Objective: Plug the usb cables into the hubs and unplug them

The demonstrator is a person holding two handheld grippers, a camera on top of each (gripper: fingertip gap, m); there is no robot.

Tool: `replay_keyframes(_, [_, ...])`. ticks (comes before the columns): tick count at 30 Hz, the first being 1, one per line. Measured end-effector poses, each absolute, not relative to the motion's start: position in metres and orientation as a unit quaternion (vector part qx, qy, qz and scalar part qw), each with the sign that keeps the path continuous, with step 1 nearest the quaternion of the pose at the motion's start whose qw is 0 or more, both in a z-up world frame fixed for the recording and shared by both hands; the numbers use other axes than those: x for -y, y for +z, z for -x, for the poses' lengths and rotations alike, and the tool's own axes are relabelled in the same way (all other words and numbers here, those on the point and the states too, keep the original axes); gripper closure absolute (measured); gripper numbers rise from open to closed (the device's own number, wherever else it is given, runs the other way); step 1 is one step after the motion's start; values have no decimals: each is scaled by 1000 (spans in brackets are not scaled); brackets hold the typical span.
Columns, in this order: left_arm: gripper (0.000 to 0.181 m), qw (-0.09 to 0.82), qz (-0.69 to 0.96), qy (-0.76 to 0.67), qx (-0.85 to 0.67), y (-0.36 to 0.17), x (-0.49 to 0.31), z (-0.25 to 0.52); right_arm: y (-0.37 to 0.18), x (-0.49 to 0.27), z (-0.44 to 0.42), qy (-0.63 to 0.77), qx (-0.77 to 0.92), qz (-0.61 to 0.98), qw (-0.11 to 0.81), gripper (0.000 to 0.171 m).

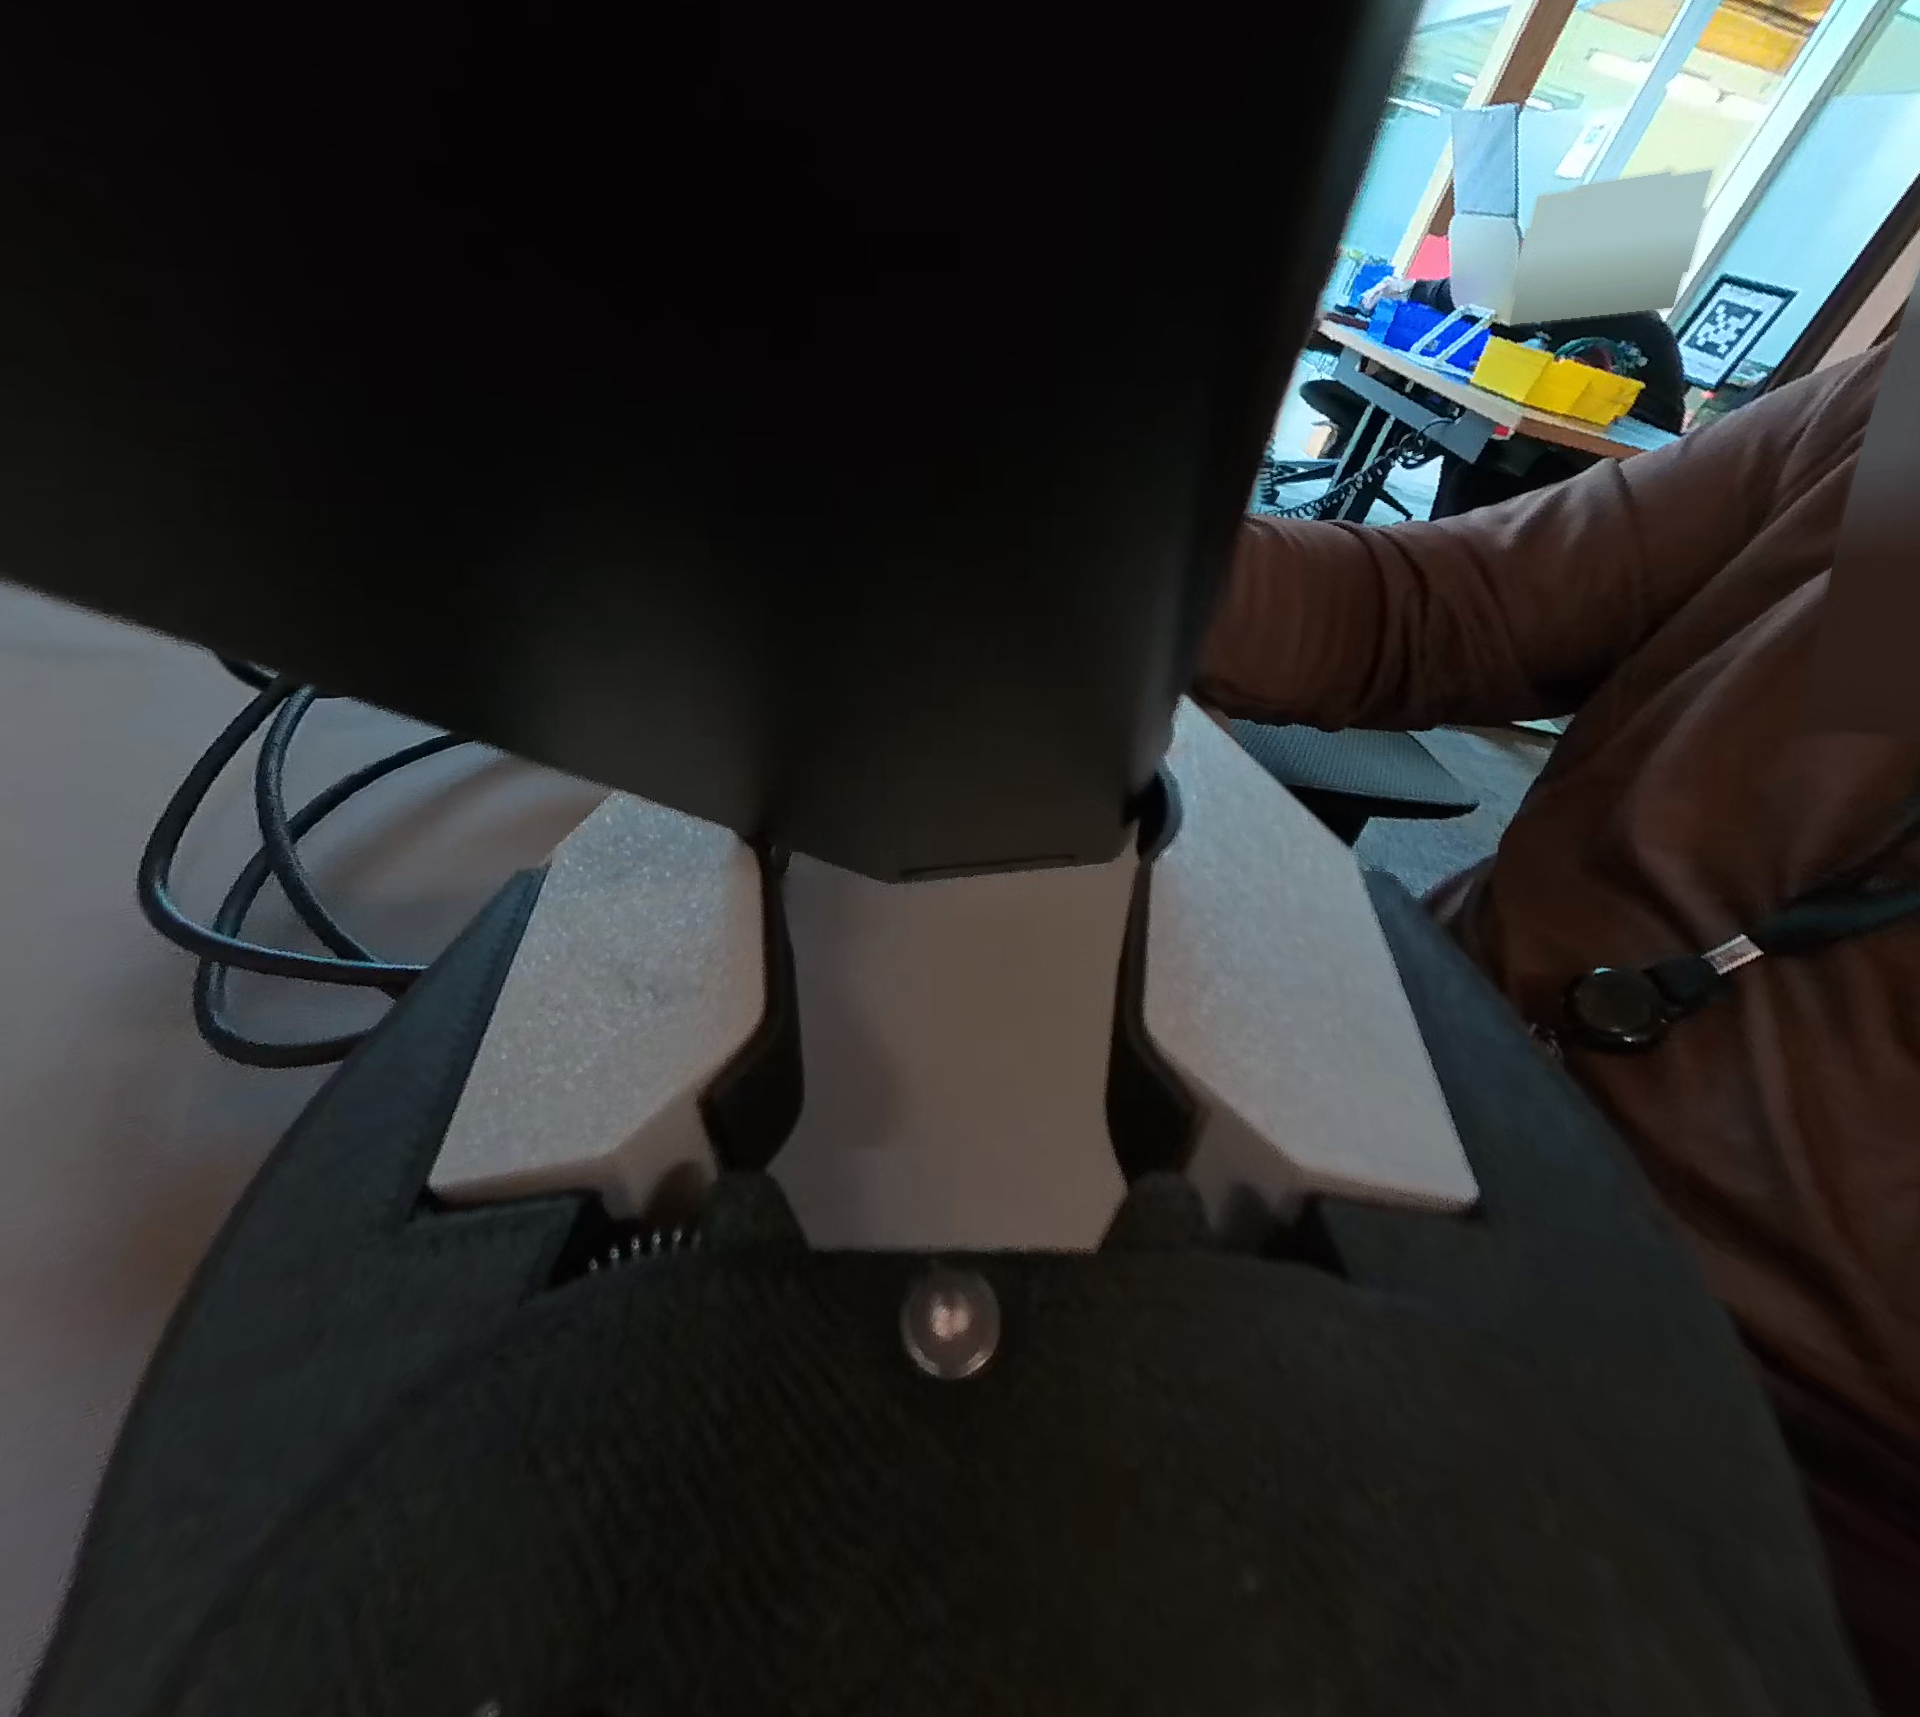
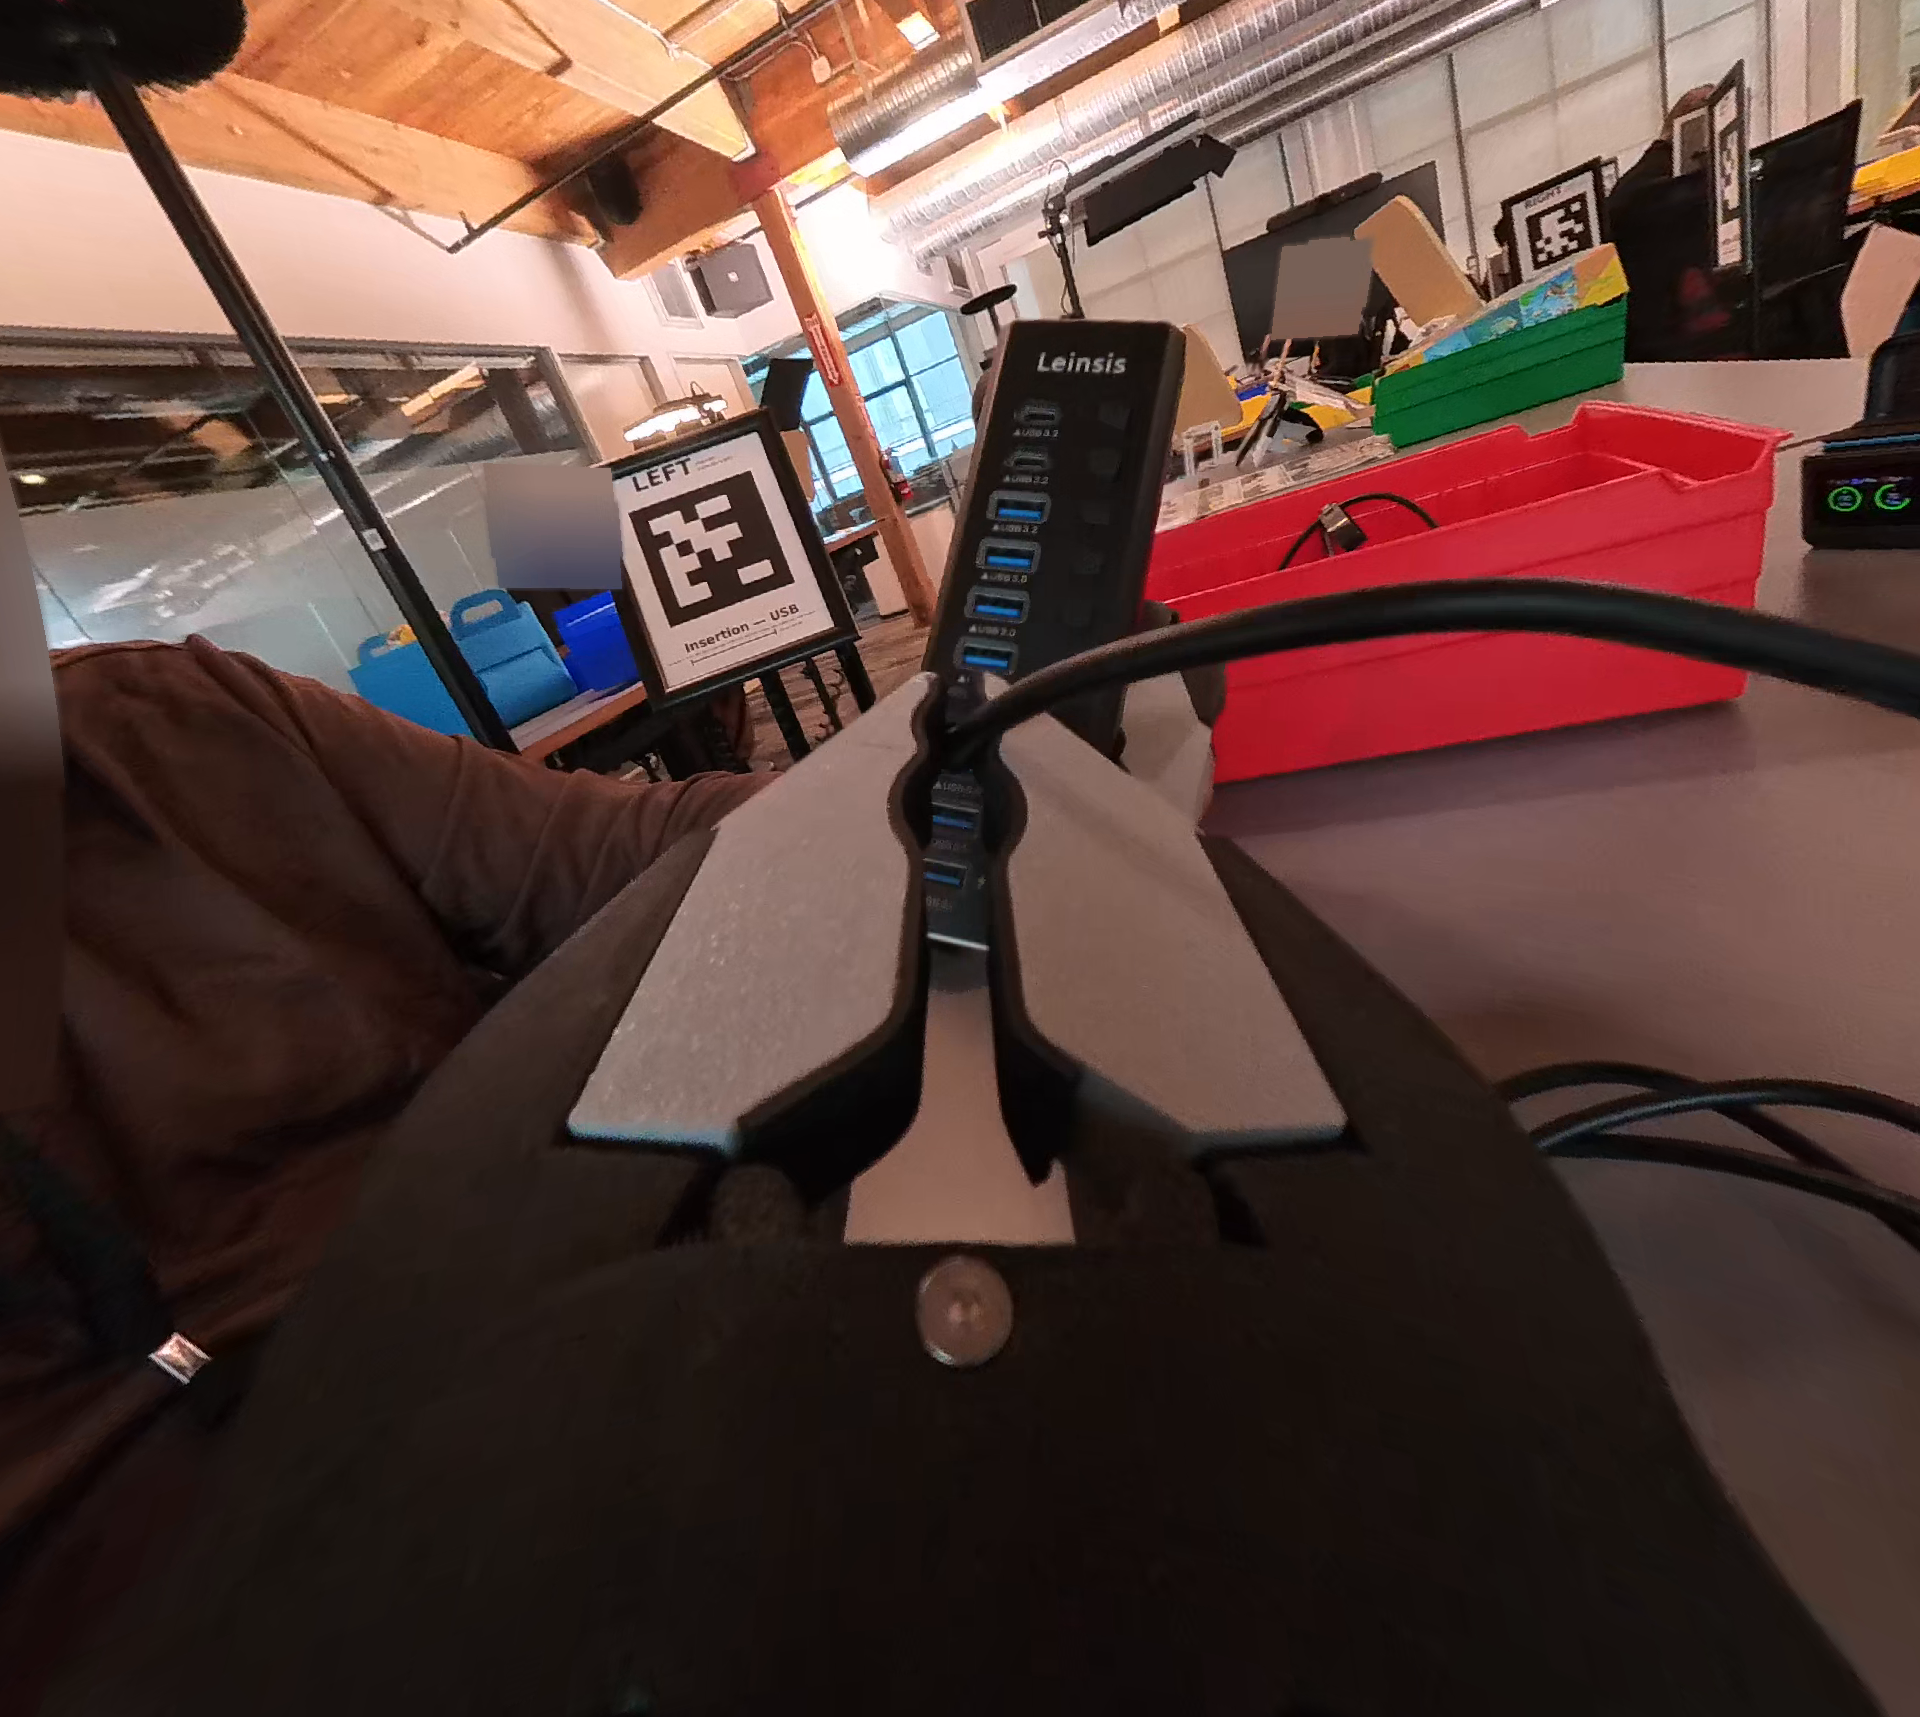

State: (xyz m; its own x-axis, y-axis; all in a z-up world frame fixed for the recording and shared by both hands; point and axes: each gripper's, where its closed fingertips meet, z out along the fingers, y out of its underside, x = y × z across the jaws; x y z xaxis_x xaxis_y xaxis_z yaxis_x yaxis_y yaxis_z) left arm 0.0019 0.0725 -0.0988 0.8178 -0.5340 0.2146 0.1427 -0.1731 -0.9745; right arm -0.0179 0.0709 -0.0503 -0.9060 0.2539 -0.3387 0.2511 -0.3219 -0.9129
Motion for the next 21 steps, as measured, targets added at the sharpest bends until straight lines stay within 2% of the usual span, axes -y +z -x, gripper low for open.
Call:
replay_keyframes(13, [113,630,713,-266,-157,-96,-71,-10,-47,-76,18,837,469,218,-179,171])
replay_keyframes(21, [113,635,709,-265,-155,-92,-70,-9,-50,-83,25,843,448,232,-185,171])
